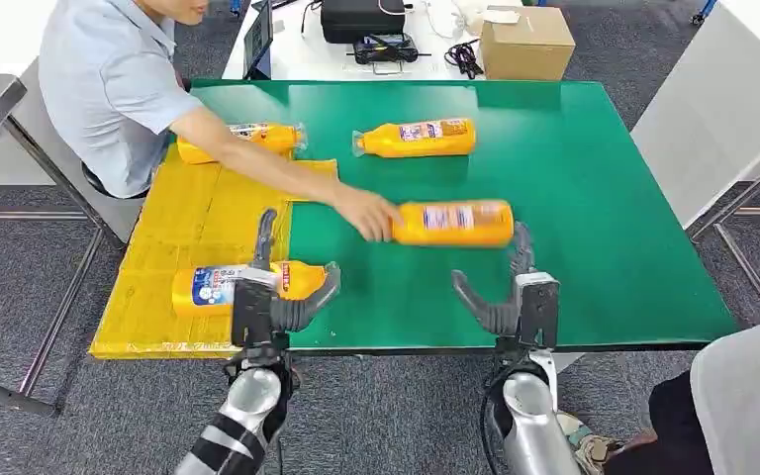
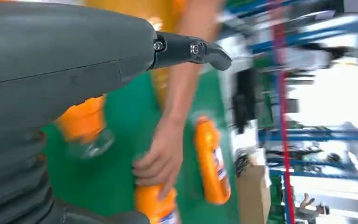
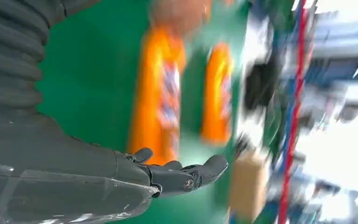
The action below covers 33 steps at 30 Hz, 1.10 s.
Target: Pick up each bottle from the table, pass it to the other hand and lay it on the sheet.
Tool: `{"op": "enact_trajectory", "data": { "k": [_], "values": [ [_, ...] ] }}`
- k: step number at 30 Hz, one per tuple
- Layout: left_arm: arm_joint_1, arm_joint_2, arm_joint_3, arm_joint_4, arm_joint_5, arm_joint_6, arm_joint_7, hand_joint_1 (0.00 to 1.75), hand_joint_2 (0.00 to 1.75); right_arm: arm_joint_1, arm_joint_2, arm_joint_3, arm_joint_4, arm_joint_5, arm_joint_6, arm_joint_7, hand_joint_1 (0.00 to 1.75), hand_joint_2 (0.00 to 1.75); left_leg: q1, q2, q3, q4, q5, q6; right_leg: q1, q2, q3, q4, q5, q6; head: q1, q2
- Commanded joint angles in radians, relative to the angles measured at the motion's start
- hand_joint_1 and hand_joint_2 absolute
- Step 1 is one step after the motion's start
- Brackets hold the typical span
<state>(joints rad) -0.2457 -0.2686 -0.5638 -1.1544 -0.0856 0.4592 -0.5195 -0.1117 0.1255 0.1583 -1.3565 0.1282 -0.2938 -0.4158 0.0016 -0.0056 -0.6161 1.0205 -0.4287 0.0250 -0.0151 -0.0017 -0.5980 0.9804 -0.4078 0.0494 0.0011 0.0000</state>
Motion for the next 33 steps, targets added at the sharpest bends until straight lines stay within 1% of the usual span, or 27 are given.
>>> {"op": "enact_trajectory", "data": {
  "k": [1, 2, 3, 4, 6, 7, 8, 9, 10, 11, 12, 13, 17, 18, 19, 20, 22, 23, 25, 26, 27, 29, 31, 32, 33],
  "values": [
    [0.059, 0.02, 0.035, -0.088, 0.177, -0.114, 0.006, 0.0, 1.75, 0.026, -0.024, -0.046, -0.047, 0.281, -0.291, -0.117, 0.0, 1.75, 0.0, 0.001, 0.004, 0.0, -0.002, -0.001, 0.001, 0.001, 0.003, 0.0, -0.001, -0.002, 0.0, 0.0],
    [0.054, 0.034, 0.01, -0.087, 0.203, -0.127, -0.023, 0.0, 1.75, 0.041, -0.051, -0.04, -0.05, 0.47, -0.404, -0.074, 0.0, 1.75, 0.0, 0.0, 0.002, -0.001, -0.001, -0.001, 0.0, 0.0, 0.002, 0.0, -0.001, -0.001, 0.0, 0.0],
    [0.061, 0.037, 0.004, -0.088, 0.206, -0.121, -0.032, 0.0, 1.75, 0.05, -0.065, -0.042, -0.057, 0.471, -0.396, -0.065, 0.0, 1.75, 0.0, 0.001, 0.005, -0.001, -0.002, -0.001, 0.001, 0.0, 0.005, 0.0, -0.002, -0.002, 0.0, 0.0],
    [0.093, 0.055, -0.011, -0.113, 0.198, -0.119, -0.04, 0.0, 1.75, 0.066, -0.088, -0.049, -0.058, 0.496, -0.379, -0.041, 0.0, 1.75, 0.0, -0.001, 0.004, -0.001, -0.001, -0.001, 0.0, -0.001, 0.004, -0.001, -0.002, -0.002, 0.0, 0.0],
    [0.129, 0.071, -0.024, -0.142, 0.192, -0.118, -0.046, 0.0, 1.75, 0.078, -0.095, -0.066, -0.054, 0.516, -0.394, -0.054, 0.0, 1.75, 0.0, -0.002, 0.006, -0.002, -0.001, -0.001, 0.001, -0.003, 0.007, -0.002, -0.002, -0.002, 0.0, 0.0],
    [0.148, 0.079, -0.028, -0.155, 0.191, -0.121, -0.043, 0.0, 1.75, 0.089, -0.089, -0.088, -0.054, 0.563, -0.404, -0.046, 0.0, 1.75, 0.0, 0.0, 0.007, -0.003, -0.002, -0.001, 0.001, -0.001, 0.007, -0.003, -0.002, -0.002, 0.0, 0.0],
    [0.165, 0.086, -0.035, -0.161, 0.183, -0.121, -0.04, 0.0, 1.75, 0.096, -0.08, -0.112, -0.049, 0.611, -0.404, -0.044, 0.0, 1.75, 0.0, 0.0, 0.005, -0.002, -0.001, -0.001, 0.0, -0.001, 0.005, -0.002, -0.001, -0.001, 0.0, 0.0],
    [0.176, 0.093, -0.043, -0.158, 0.162, -0.116, -0.02, 0.0, 1.75, 0.097, -0.067, -0.144, -0.027, 0.705, -0.404, -0.023, 0.0, 1.75, 0.0, 0.0, 0.004, -0.002, -0.001, -0.001, 0.0, 0.0, 0.004, -0.002, -0.001, -0.001, 0.0, 0.0],
    [0.183, 0.098, -0.046, -0.152, 0.149, -0.112, -0.018, 0.0, 1.75, 0.091, -0.074, -0.14, 0.004, 0.722, -0.404, -0.004, 0.0, 1.75, 0.0, 0.001, 0.007, -0.003, -0.002, -0.001, 0.0, 0.0, 0.006, -0.003, -0.002, -0.002, 0.0, 0.0],
    [0.188, 0.1, -0.052, -0.142, 0.102, -0.081, -0.032, 0.0, 1.75, 0.076, -0.101, -0.107, 0.064, 0.743, -0.404, 0.032, 0.0, 1.75, 0.0, 0.0, 0.005, -0.002, -0.002, -0.001, 0.0, 0.0, 0.005, -0.002, -0.001, -0.001, 0.0, 0.0],
    [0.19, 0.101, -0.054, -0.14, 0.096, -0.078, -0.035, 0.0, 1.75, 0.069, -0.105, -0.103, 0.085, 0.756, -0.404, 0.039, 0.0, 1.75, 0.0, 0.001, 0.005, -0.002, -0.001, -0.001, 0.0, 0.0, 0.005, -0.003, -0.001, -0.001, 0.0, 0.0],
    [0.192, 0.099, -0.055, -0.138, 0.092, -0.081, -0.031, 0.0, 1.75, 0.044, -0.131, -0.074, 0.156, 0.865, -0.403, 0.092, 0.0, 1.75, 0.001, 0.001, 0.007, -0.003, -0.002, -0.001, 0.001, 0.001, 0.007, -0.003, -0.001, -0.002, 0.0, 0.0],
    [0.186, 0.095, -0.053, -0.139, 0.097, -0.085, -0.021, 0.0, 1.75, 0.008, -0.139, -0.058, 0.211, 0.848, -0.403, 0.099, 0.0, 1.75, 0.0, 0.001, 0.002, -0.001, -0.002, -0.001, 0.0, 0.001, 0.002, -0.002, 0.0, -0.001, 0.0, 0.0],
    [0.186, 0.095, -0.053, -0.139, 0.097, -0.085, -0.021, 0.0, 1.75, 0.008, -0.139, -0.058, 0.211, 0.848, -0.403, 0.099, 0.0, 1.75, 0.001, 0.003, 0.008, -0.003, -0.003, -0.002, 0.001, 0.002, 0.008, -0.004, -0.001, -0.003, 0.0, 0.0],
    [0.182, 0.093, -0.052, -0.138, 0.1, -0.087, -0.016, 0.0, 1.75, -0.005, -0.147, -0.042, 0.225, 0.851, -0.4, 0.108, 0.0, 1.75, 0.0, 0.002, 0.003, -0.001, -0.002, -0.001, 0.0, 0.002, 0.003, -0.002, 0.0, -0.001, 0.0, 0.0],
    [0.175, 0.089, -0.051, -0.135, 0.108, -0.085, -0.009, 0.0, 1.75, -0.037, -0.16, -0.015, 0.259, 0.864, -0.398, 0.122, 0.0, 1.75, 0.001, 0.003, 0.006, -0.002, -0.003, -0.002, 0.001, 0.003, 0.005, -0.002, -0.001, -0.002, 0.0, 0.0],
    [0.153, 0.081, -0.048, -0.131, 0.127, -0.074, -0.002, 0.0, 1.75, -0.12, -0.166, 0.019, 0.335, 0.832, -0.367, 0.126, 0.0, 1.75, 0.0, 0.003, 0.003, -0.001, -0.002, -0.001, 0.0, 0.003, 0.003, -0.002, 0.0, -0.001, 0.0, 0.0],
    [0.143, 0.079, -0.049, -0.131, 0.133, -0.072, 0.001, 0.0, 1.75, -0.153, -0.165, 0.03, 0.366, 0.824, -0.359, 0.124, 0.0, 1.75, 0.0, 0.004, 0.006, -0.002, -0.003, -0.002, 0.0, 0.004, 0.005, -0.002, -0.001, -0.002, 0.0, 0.0],
    [0.126, 0.077, -0.057, -0.129, 0.133, -0.055, 0.003, 0.0, 1.75, -0.223, -0.158, 0.05, 0.438, 0.803, -0.333, 0.117, 0.0, 1.75, 0.0, 0.007, 0.002, 0.0, -0.002, -0.001, 0.0, 0.006, 0.001, -0.001, 0.001, -0.001, 0.0, 0.0],
    [0.124, 0.076, -0.057, -0.129, 0.133, -0.053, 0.004, 0.0, 1.75, -0.231, -0.156, 0.052, 0.445, 0.801, -0.332, 0.117, 0.0, 1.75, 0.0, 0.004, 0.001, -0.001, -0.001, -0.001, 0.0, 0.004, 0.001, -0.001, 0.001, -0.001, 0.0, 0.0],
    [0.124, 0.076, -0.057, -0.129, 0.133, -0.053, 0.004, 0.0, 1.75, -0.231, -0.156, 0.052, 0.445, 0.801, -0.332, 0.117, 0.0, 1.75, 0.0, 0.008, 0.004, 0.0, -0.002, -0.001, 0.0, 0.007, 0.002, -0.001, 0.001, -0.002, 0.0, 0.0],
    [0.117, 0.074, -0.064, -0.121, 0.138, -0.047, 0.004, 0.0, 1.75, -0.263, -0.148, 0.061, 0.499, 0.789, -0.322, 0.11, 0.0, 1.75, 0.0, 0.003, 0.002, -0.001, -0.001, -0.001, 0.001, 0.003, 0.002, -0.001, 0.001, -0.001, 0.0, 0.0],
    [0.111, 0.07, -0.07, -0.11, 0.14, -0.037, 0.002, 0.0, 1.75, -0.287, -0.138, 0.065, 0.546, 0.773, -0.308, 0.106, 0.0, 1.75, 0.001, 0.005, 0.007, -0.001, -0.002, -0.002, 0.001, 0.004, 0.006, -0.001, 0.0, -0.003, 0.0, 0.0],
    [0.104, 0.068, -0.076, -0.101, 0.141, -0.033, 0.002, 0.0, 1.75, -0.302, -0.133, 0.068, 0.583, 0.769, -0.307, 0.105, 0.0, 1.75, 0.0, 0.003, 0.003, -0.001, 0.0, 0.0, 0.0, 0.002, 0.003, -0.001, 0.0, -0.001, 0.0, 0.0],
    [0.099, 0.066, -0.08, -0.093, 0.143, -0.031, 0.002, 0.0, 1.75, -0.311, -0.13, 0.07, 0.606, 0.766, -0.317, 0.102, 0.0, 1.75, 0.0, 0.004, 0.005, -0.001, -0.001, 0.0, 0.001, 0.003, 0.005, -0.001, 0.0, -0.002, 0.0, 0.0]
  ]
}}
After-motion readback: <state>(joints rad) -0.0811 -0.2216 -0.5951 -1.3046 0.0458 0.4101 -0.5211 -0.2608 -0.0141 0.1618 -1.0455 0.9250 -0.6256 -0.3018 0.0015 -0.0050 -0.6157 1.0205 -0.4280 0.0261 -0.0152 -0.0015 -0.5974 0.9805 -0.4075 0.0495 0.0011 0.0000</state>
